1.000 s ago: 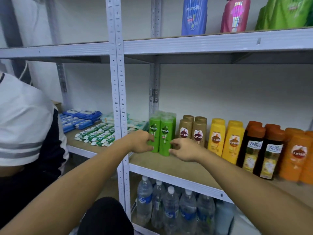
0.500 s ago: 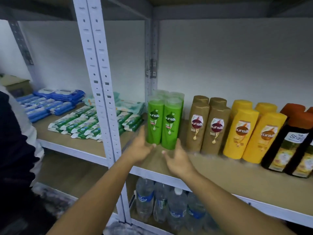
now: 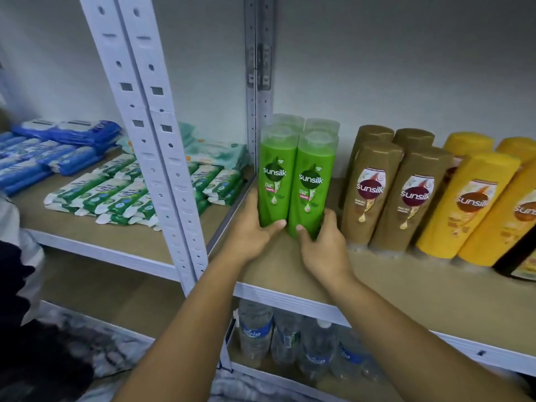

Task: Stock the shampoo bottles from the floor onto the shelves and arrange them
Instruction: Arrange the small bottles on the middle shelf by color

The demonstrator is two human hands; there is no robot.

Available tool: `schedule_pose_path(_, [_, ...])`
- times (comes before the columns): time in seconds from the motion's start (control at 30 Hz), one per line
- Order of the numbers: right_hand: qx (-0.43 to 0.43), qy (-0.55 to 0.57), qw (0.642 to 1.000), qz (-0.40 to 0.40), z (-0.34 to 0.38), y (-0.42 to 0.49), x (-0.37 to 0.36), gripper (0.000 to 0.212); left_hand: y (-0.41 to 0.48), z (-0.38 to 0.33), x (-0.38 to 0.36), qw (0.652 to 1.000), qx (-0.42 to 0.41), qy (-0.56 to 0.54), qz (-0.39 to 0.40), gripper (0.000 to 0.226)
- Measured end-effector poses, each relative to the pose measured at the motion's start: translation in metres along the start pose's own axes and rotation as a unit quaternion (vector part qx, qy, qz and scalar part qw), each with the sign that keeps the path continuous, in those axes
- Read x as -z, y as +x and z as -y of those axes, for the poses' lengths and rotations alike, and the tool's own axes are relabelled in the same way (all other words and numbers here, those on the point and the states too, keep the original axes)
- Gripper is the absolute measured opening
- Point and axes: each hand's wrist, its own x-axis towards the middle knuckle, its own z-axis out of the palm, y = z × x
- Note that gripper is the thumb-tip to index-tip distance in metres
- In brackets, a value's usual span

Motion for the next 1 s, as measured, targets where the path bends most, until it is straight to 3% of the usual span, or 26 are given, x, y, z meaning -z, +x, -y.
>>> schedule_pose_path(0.17, [0.024, -0.011, 1.0, -0.013, -0.004, -0.001, -0.002, 0.038, 0.008, 0.003, -0.003, 0.999, -0.001, 0.015, -0.035, 0.069])
schedule_pose_path(0.6, [0.036, -0.041, 0.998, 0.014, -0.008, -0.001, -0.002, 0.057, 0.003, 0.006, -0.001, 0.999, 0.007, -0.031, -0.033, 0.076])
schedule_pose_path(1.0, [0.035, -0.032, 0.999, 0.005, -0.008, -0.001, -0.001, 0.042, 0.001, 0.006, -0.001, 0.999, -0.006, -0.023, -0.034, 0.075])
